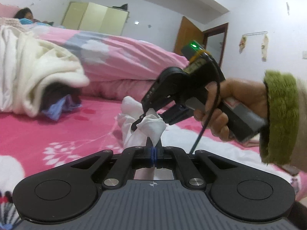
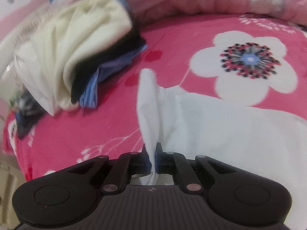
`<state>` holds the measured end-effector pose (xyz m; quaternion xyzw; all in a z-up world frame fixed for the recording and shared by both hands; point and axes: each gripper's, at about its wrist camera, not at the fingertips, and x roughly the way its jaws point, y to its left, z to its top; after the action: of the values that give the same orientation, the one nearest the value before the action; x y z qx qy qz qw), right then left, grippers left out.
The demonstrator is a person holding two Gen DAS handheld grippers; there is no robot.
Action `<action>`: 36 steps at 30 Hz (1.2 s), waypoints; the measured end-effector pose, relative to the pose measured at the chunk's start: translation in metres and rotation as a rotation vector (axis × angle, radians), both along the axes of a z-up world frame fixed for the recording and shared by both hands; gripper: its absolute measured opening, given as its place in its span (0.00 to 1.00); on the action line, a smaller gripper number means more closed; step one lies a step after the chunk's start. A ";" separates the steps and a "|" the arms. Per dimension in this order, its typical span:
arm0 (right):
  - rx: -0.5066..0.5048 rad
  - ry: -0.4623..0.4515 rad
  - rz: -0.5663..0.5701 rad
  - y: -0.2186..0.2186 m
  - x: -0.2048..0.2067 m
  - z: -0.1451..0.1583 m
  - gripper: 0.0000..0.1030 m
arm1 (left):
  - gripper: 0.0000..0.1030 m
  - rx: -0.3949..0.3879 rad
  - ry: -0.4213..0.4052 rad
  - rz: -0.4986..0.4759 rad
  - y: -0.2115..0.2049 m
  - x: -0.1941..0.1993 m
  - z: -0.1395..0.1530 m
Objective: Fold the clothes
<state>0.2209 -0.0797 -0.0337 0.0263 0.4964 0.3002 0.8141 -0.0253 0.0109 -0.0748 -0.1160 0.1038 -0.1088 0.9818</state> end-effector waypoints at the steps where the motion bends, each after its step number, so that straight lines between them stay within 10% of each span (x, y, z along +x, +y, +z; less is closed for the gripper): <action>1: 0.018 -0.005 -0.018 -0.010 -0.002 0.002 0.05 | 0.00 -0.004 -0.001 -0.016 -0.003 0.001 0.003; 17: 0.228 -0.037 -0.295 -0.208 -0.034 -0.017 0.05 | 0.00 0.105 0.046 -0.380 -0.118 0.027 0.011; 36: 0.333 -0.050 -0.358 -0.313 -0.038 -0.051 0.05 | 0.00 0.254 0.114 -0.567 -0.198 0.059 -0.008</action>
<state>0.1826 -0.3932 -0.0847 0.2404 0.4072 0.2295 0.8507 0.0332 -0.1870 -0.0826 0.0350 0.1997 -0.3578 0.9115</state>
